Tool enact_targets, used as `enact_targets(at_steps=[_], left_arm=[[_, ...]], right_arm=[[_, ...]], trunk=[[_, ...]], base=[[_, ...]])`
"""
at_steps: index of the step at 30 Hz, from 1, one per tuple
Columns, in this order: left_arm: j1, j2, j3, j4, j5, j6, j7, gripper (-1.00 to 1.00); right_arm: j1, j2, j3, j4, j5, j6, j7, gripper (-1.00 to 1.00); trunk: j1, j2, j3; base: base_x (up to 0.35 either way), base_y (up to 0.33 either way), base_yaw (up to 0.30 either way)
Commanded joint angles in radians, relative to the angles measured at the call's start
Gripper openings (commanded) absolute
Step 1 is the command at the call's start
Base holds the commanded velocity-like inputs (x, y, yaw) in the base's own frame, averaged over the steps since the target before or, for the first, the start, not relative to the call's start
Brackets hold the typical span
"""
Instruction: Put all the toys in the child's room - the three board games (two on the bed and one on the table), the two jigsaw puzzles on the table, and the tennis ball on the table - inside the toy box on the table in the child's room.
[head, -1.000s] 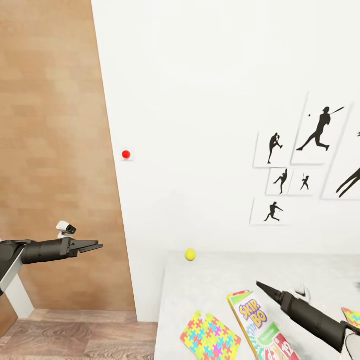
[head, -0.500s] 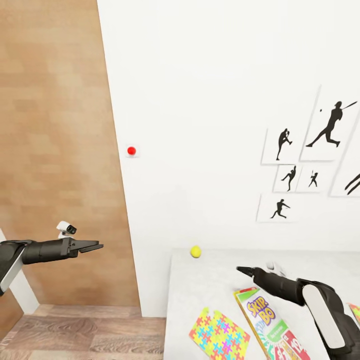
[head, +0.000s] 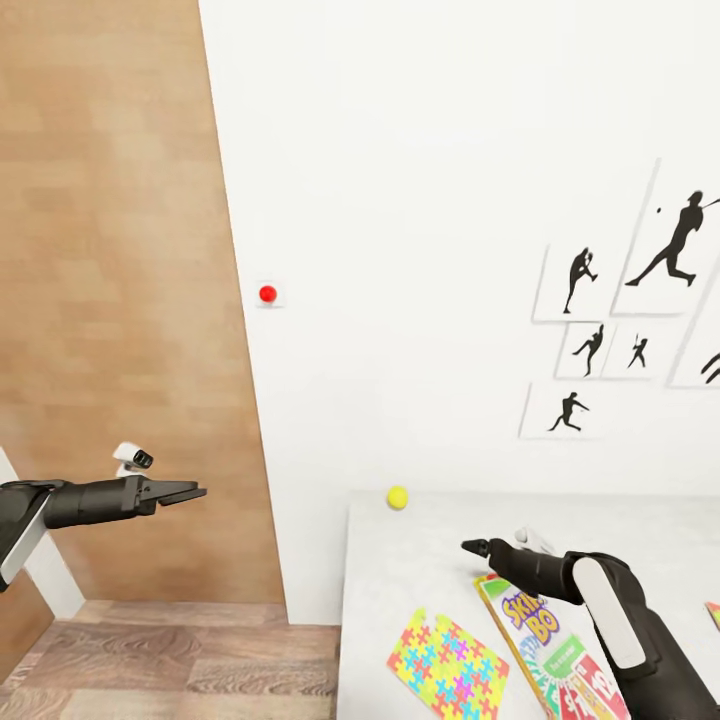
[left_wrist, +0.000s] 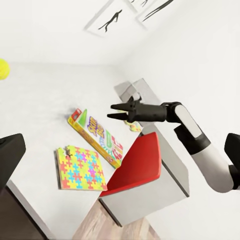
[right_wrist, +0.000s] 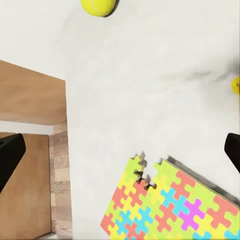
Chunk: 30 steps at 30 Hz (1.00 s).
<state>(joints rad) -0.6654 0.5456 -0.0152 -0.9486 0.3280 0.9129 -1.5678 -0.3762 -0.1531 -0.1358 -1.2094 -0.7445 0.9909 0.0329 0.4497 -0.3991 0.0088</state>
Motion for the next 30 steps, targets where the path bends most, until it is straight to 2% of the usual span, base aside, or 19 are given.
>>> enact_targets(at_steps=[1, 20, 30], left_arm=[[0.0, 0.001, -0.002, 0.0, 0.002, 0.011, -0.003, 1.0], [0.0, 0.0, -0.002, 0.0, 0.002, 0.006, -0.003, 1.0], [0.0, 0.0, -0.002, 0.0, 0.002, 0.006, -0.003, 1.0]], right_arm=[[-0.002, 0.001, 0.003, 0.003, 0.003, 0.004, -0.002, 1.0], [-0.018, 0.004, 0.021, 0.024, 0.005, 0.007, -0.138, 1.0], [-0.018, 0.004, 0.023, 0.027, 0.005, 0.008, -0.151, 1.0]], trunk=[[0.0, -0.001, -0.002], [0.0, -0.001, -0.033], [0.0, -0.001, -0.037]], base=[[0.0, 0.038, 0.0], [0.0, 0.009, 0.0], [0.0, 0.0, 0.0]])
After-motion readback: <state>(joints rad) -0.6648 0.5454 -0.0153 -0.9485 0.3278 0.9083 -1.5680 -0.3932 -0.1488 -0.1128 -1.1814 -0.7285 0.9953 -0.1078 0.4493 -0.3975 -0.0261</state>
